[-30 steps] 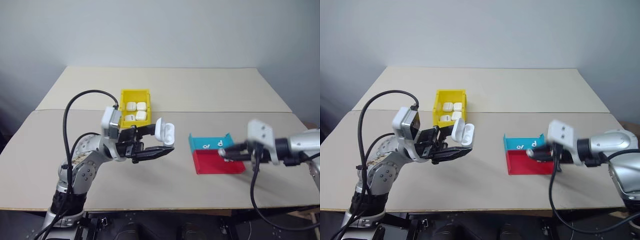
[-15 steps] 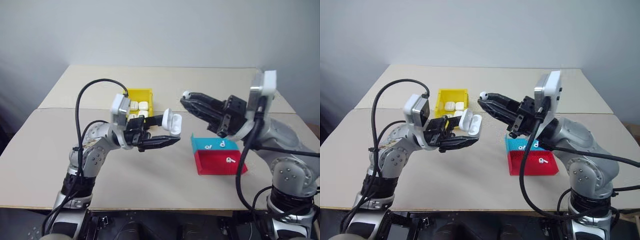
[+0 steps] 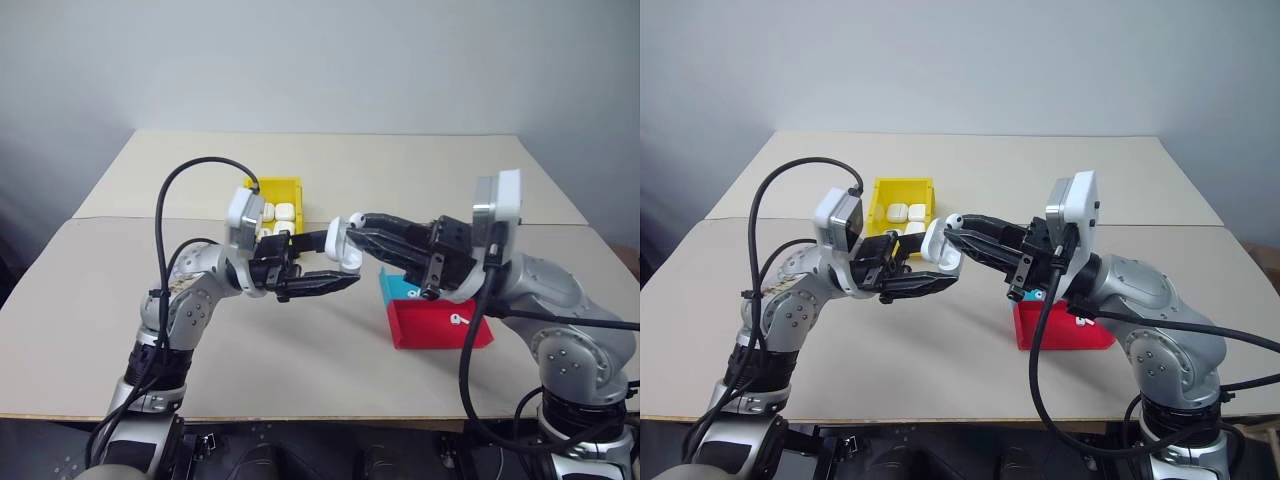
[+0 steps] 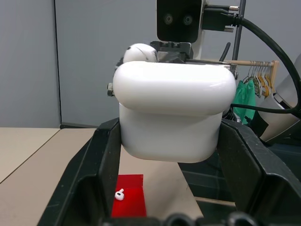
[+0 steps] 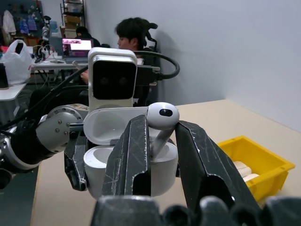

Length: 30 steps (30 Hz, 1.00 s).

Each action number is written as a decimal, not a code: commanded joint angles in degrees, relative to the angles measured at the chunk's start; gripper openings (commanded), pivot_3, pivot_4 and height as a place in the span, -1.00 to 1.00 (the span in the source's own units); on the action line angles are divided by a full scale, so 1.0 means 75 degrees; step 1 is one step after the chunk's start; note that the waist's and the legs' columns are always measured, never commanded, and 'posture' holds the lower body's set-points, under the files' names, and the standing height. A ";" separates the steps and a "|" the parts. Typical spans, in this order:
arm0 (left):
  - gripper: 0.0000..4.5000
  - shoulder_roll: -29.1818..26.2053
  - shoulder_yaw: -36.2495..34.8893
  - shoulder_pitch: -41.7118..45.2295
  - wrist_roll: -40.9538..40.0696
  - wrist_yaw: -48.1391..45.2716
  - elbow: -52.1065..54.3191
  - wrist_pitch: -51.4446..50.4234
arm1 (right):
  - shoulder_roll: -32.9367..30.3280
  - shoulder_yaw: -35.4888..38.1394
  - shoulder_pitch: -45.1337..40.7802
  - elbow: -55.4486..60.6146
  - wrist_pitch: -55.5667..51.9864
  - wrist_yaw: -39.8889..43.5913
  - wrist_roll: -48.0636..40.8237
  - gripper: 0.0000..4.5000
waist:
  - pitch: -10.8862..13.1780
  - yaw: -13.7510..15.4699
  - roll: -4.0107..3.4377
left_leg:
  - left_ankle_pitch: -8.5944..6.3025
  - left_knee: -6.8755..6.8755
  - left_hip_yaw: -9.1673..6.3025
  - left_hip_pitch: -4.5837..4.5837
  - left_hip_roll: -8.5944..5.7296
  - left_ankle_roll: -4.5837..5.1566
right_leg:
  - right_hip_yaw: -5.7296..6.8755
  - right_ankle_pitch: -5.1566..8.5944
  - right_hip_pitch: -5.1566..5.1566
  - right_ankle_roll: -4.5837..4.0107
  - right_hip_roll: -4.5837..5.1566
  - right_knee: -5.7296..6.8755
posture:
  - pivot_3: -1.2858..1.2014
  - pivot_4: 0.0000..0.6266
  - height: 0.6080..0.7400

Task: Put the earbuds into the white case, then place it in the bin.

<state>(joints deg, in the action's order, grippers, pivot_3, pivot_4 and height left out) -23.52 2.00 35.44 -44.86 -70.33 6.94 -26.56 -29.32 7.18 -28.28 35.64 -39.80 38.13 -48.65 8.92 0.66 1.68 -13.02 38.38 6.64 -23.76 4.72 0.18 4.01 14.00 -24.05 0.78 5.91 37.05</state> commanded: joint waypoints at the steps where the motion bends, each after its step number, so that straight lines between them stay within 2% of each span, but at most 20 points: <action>1: 0.23 -0.0023 -0.0079 0.0044 -0.0082 0.0045 0.0324 -0.0054 | -0.0088 -0.0014 -0.0145 0.0164 0.0190 0.0014 -0.0109 -0.73 | 0.0000 0.0000 0.0000 | 0.0000 0.0000 0.0000 0.0000 0.0000 0.0000 | 0.0000 0.0000 0.0000 0.0000 0.0000 0.0000 | 0.03 -0.52 1.00; 9: 0.23 -0.0068 -0.0112 0.0024 -0.0032 -0.0097 0.0371 0.0157 | -0.0187 -0.0311 -0.0182 0.0030 0.0328 -0.0004 0.0348 -0.73 | 0.0000 -0.0001 0.0000 | 0.0000 -0.0001 0.0000 0.0000 0.0001 0.0000 | 0.0000 0.0000 -0.0002 0.0000 0.0000 0.0000 | 0.03 -0.52 1.00; 29: 0.23 -0.0003 -0.0180 0.0064 0.0067 -0.0141 0.0362 0.0250 | -0.0260 -0.0567 -0.0025 -0.0019 0.0422 0.0113 0.0496 -0.73 | 0.0000 0.0000 0.0000 | -0.0001 -0.0001 0.0000 -0.0001 0.0001 0.0001 | 0.0000 0.0000 -0.0002 0.0000 0.0000 -0.0002 | 0.03 -0.52 1.00; 30: 0.23 0.0001 -0.0187 0.0062 0.0072 -0.0141 0.0366 0.0249 | -0.0270 -0.0576 -0.0017 -0.0017 0.0421 0.0118 0.0497 -0.40 | 0.0000 0.0000 0.0000 | 0.0000 -0.0001 0.0001 -0.0001 0.0001 0.0001 | 0.0000 0.0000 -0.0002 0.0000 0.0000 -0.0001 | 0.03 -0.52 1.00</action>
<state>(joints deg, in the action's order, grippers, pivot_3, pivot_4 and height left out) -24.15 1.86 35.07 -42.85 -71.07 7.01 -26.34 -30.81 3.78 -28.64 34.77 -36.72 38.52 -45.09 8.92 0.66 1.68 -13.02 38.37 6.65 -23.76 4.73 0.18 4.01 14.00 -24.06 0.78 5.91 37.04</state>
